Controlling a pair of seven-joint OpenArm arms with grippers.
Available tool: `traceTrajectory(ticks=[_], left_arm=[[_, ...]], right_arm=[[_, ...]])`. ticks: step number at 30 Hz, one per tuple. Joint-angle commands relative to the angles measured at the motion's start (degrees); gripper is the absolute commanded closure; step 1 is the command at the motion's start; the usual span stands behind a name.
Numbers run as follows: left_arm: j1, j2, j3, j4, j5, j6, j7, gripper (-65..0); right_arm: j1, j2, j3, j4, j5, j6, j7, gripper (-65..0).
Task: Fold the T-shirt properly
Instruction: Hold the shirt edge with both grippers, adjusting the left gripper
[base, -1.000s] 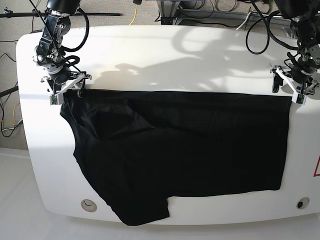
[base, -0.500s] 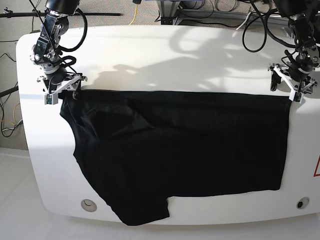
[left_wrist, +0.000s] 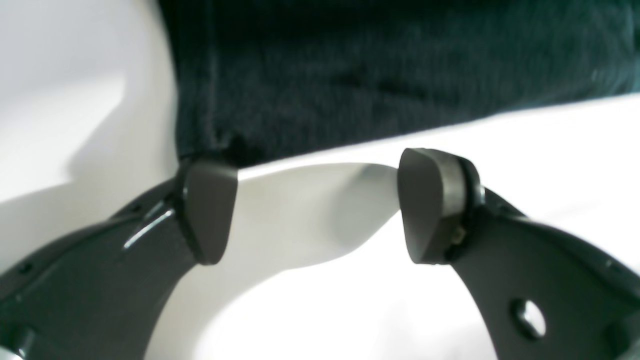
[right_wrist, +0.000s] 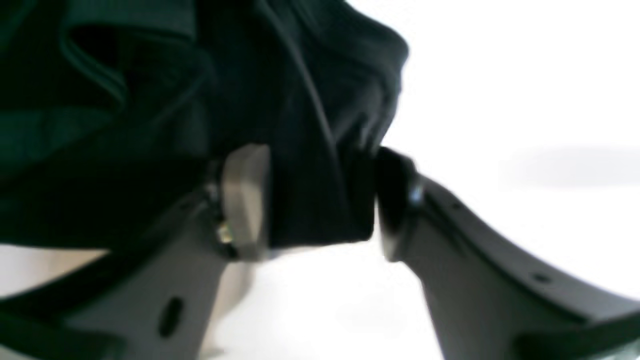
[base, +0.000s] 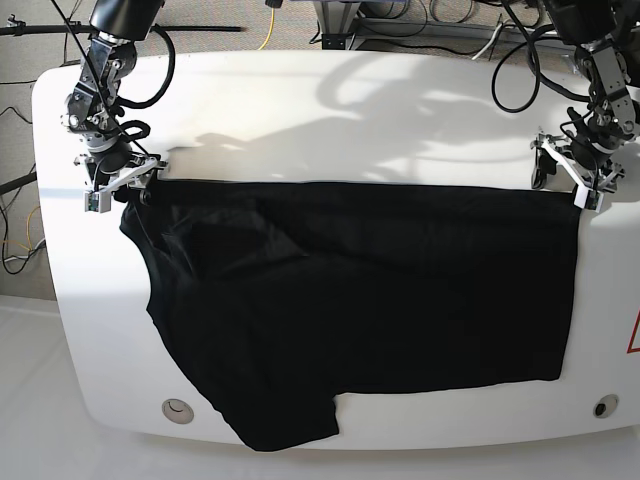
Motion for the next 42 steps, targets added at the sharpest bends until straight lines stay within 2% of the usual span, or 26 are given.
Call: traceTrajectory(ticks=[1, 2, 4, 16, 24, 26, 32, 36, 42], left_arm=[[-0.43, -0.93, 0.70, -2.07, 2.00, 0.42, 1.81, -46.7], [-0.54, -0.95, 0.83, -2.56, 1.90, 0.46, 1.83, -46.6], [-0.92, -0.88, 0.76, -2.67, 2.08, 0.57, 1.95, -46.6], [-3.66, 0.53, 0.35, -0.32, 1.80, -0.06, 2.25, -48.2], [-4.17, 1.34, 0.06, 0.42, 1.83, -0.06, 2.13, -48.4], [-3.52, 0.72, -0.60, -0.39, 1.35, -0.06, 1.55, -48.7], [-2.75, 0.12, -1.32, -0.58, 1.33, -0.06, 1.19, -48.7], [-3.06, 0.03, -0.59, -1.52, 1.02, -0.06, 0.76, -48.9], [-3.24, -0.28, -0.36, -2.63, 0.92, -0.06, 0.48, -49.2]], right_arm=[[0.53, 1.17, -0.16, -1.71, -0.05, 0.37, -0.65, -21.9], [0.57, 1.17, -0.19, -2.14, -0.07, 0.38, -0.42, -19.1], [0.51, 1.21, -0.32, -2.29, -0.21, 0.55, -0.13, -18.1], [-0.24, 1.16, 0.35, 2.16, -0.59, 0.37, 0.26, -30.5], [-0.14, 0.99, 0.45, 2.45, -0.68, 0.33, 0.16, -30.9], [0.27, 1.06, 0.47, 0.72, -0.56, 0.20, -0.20, -27.9], [0.77, 1.08, 0.52, -1.88, -0.71, 0.46, -0.18, -10.1], [1.61, 1.09, 0.45, -4.00, -0.82, 0.44, -0.10, -2.0], [1.66, 1.08, 0.34, -4.52, -0.86, 0.61, 0.14, -3.2]])
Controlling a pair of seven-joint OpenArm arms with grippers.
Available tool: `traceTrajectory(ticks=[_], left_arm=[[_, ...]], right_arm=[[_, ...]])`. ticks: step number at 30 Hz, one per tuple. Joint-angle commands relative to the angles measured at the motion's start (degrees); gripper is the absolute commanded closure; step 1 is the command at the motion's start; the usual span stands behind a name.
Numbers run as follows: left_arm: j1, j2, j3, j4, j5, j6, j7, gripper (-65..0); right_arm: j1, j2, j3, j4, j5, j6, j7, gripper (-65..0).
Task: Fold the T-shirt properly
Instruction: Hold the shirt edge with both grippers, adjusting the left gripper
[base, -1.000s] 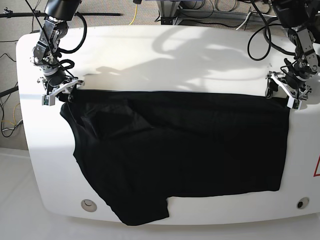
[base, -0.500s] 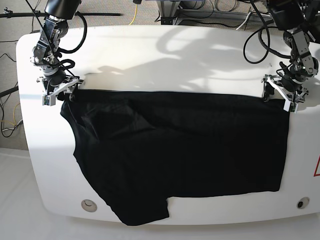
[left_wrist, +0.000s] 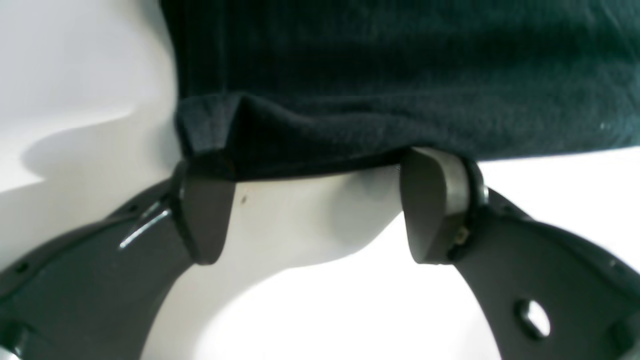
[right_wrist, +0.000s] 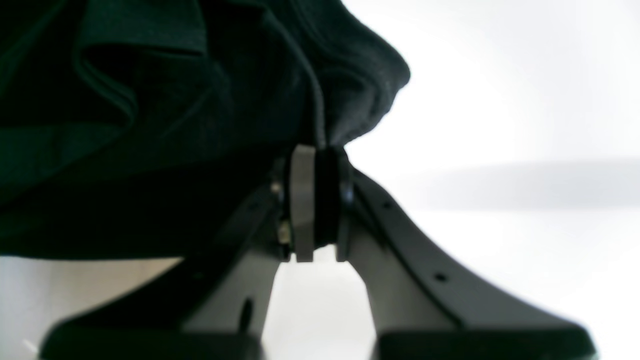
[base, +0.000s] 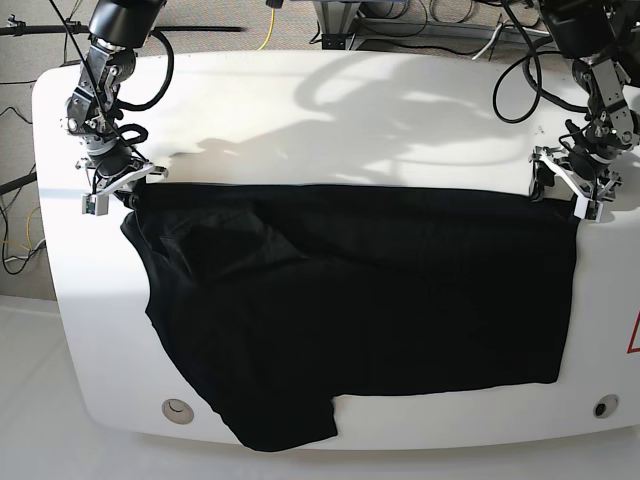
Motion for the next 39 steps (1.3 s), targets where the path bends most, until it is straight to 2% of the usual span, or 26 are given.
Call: traceTrajectory(ticks=[1, 2, 6, 16, 20, 30, 39], left_arm=[[-0.21, -0.93, -0.16, -0.02, 0.95, 0.12, 1.02, -49.1], [-0.22, -0.90, -0.21, -0.08, 0.97, 0.12, 0.97, -48.9], [-0.58, -0.50, 0.27, -1.32, 1.52, 0.12, 0.59, -39.9], [-0.87, 0.51, 0.19, -2.85, 1.06, 0.12, -1.04, -10.9], [-0.87, 0.98, 0.29, -3.32, 1.19, 0.12, -1.50, -3.5], [0.86, 1.43, -0.33, 2.20, 1.14, 0.12, 0.55, -3.7], [1.46, 0.88, -0.80, 7.13, 0.37, 0.12, -0.36, -1.6]], right_arm=[[-0.03, 0.48, -0.09, -0.12, -1.43, 0.02, -2.19, -3.2], [0.01, 0.47, -0.13, -0.11, -1.38, 0.06, -2.22, -3.1], [-0.27, 0.39, -0.08, 0.49, -1.20, 0.09, -2.16, -2.5], [0.05, 0.56, -0.22, 0.74, -0.81, -0.18, -0.72, -0.4], [0.01, 0.52, -0.25, 0.89, -0.85, -0.25, -0.34, -0.4], [-0.24, 0.60, 0.18, 1.77, -0.66, -0.12, 0.17, -0.5], [0.09, 0.67, 0.22, 1.29, -0.55, -0.17, 0.27, -0.3]])
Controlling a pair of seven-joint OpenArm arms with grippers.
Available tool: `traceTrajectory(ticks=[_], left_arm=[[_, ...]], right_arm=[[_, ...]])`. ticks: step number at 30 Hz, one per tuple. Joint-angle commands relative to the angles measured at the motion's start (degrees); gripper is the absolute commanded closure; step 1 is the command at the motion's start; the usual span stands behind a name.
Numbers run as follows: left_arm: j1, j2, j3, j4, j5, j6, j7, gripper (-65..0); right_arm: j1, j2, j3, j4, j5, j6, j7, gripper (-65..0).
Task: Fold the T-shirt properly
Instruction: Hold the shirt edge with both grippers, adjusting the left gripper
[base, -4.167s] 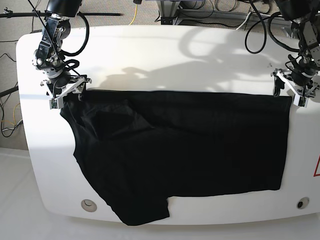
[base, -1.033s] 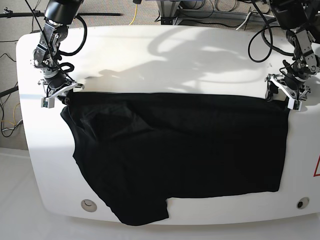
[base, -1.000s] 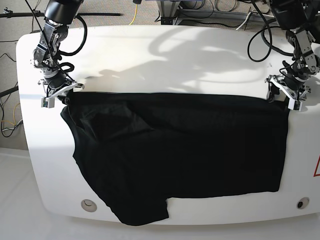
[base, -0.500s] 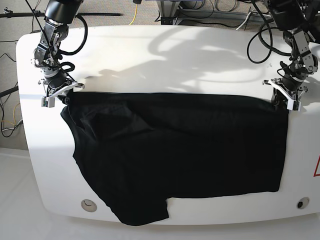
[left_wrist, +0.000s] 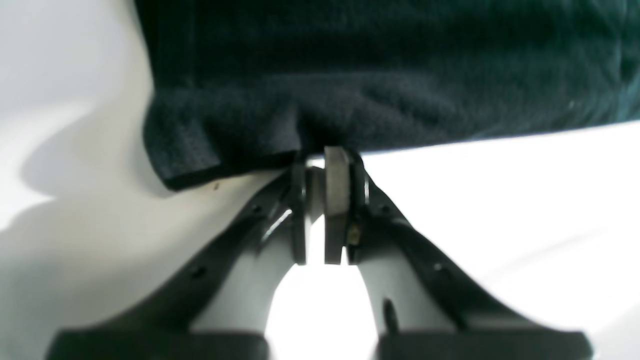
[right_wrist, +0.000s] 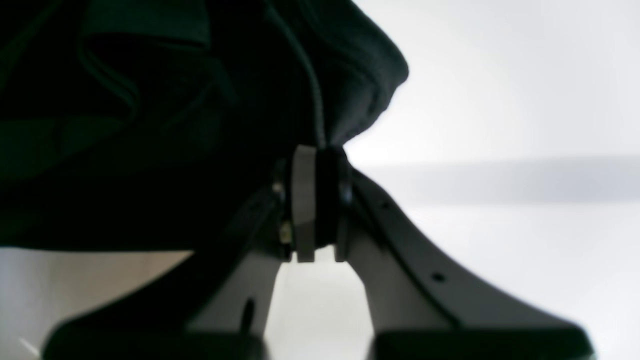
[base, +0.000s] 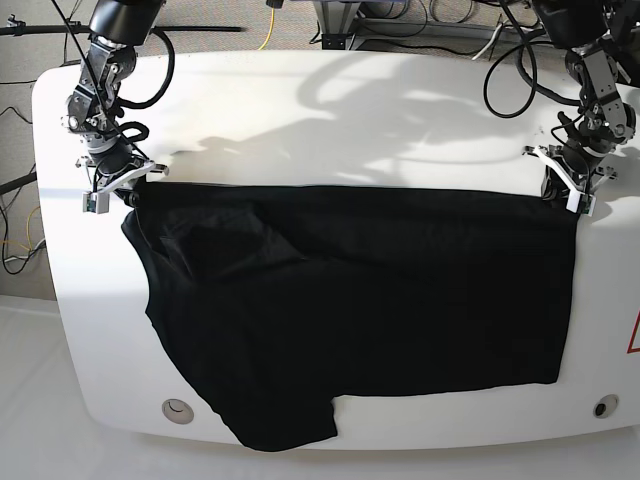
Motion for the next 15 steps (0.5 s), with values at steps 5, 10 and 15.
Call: traceTrajectory(ticks=[5, 10, 15], left_arm=[[-1.17, -1.26, -0.75, 1.84, -0.91, -0.10, -1.58, -1.3], [-2.30, -1.05, -0.90, -0.37, -1.58, -0.10, -1.33, -0.2], [-2.42, -1.09, -0.97, -1.18, -1.83, -0.10, -1.31, -1.6]], right_arm=[[0.63, 0.85, 0.42, 0.10, -0.50, -0.14, -0.28, -0.4], [1.24, 0.80, 0.13, -0.37, -0.42, -0.11, 0.17, -0.6], [1.27, 0.80, 0.10, -0.63, -0.39, -0.14, 0.14, -0.5]])
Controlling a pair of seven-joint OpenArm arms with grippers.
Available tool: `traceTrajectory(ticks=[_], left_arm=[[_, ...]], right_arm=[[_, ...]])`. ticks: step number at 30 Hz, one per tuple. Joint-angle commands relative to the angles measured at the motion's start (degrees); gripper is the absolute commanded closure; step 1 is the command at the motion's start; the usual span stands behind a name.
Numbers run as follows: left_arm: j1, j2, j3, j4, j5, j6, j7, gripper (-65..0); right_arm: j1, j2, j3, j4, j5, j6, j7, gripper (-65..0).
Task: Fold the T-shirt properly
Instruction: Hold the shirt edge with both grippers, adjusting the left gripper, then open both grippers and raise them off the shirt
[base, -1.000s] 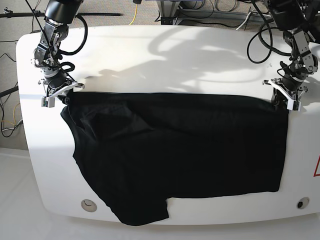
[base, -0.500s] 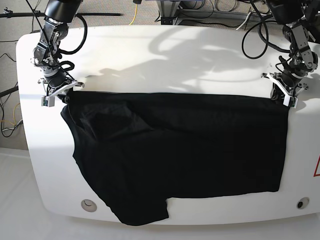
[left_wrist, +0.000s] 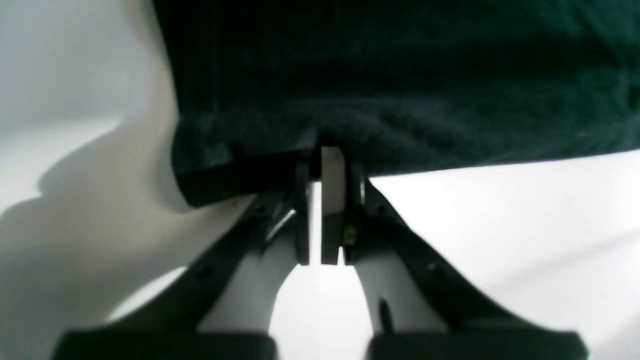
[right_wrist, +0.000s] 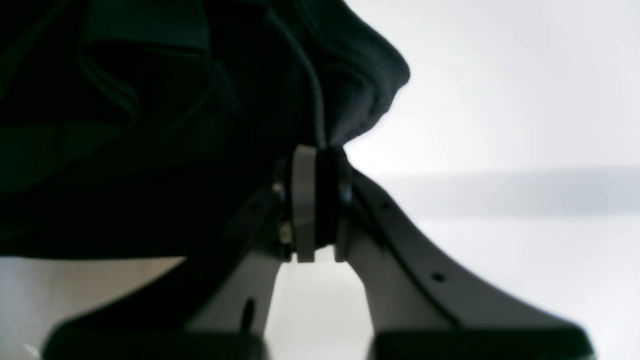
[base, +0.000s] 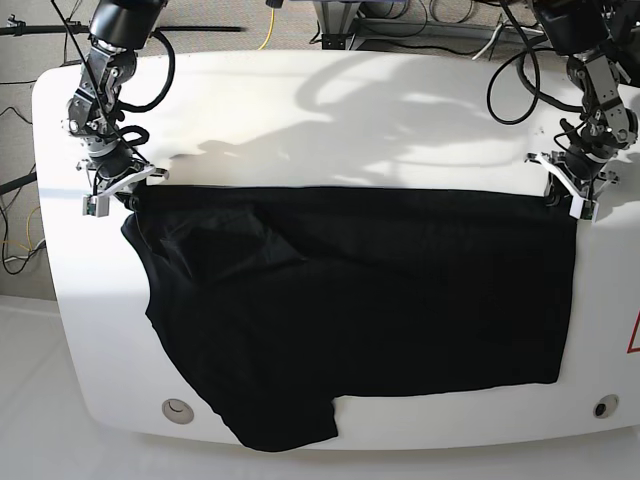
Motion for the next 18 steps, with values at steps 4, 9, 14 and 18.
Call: traceTrajectory(ticks=[4, 9, 14, 18], left_arm=[[0.03, -1.15, -0.41, -1.33, -0.89, -0.06, -1.43, -2.2], [1.25, -1.12, -0.43, -0.52, -1.53, -0.06, -0.93, -0.5], [8.23, -0.28, -0.47, 6.99, -0.46, -0.06, -0.37, -0.9], [13.29, 0.65, -1.08, 14.41, 0.86, -0.06, 0.10, -1.4]], right_arm=[[0.14, 0.90, 0.17, 0.36, -0.22, -0.33, -0.62, -0.5], [-0.31, 1.15, 0.19, 0.69, -0.10, -0.46, -0.77, -0.1], [-3.52, 0.93, 0.82, 4.29, 0.43, -0.29, -0.50, -0.2], [-6.44, 0.81, 1.51, 7.89, 0.62, -0.27, -0.20, -0.1]])
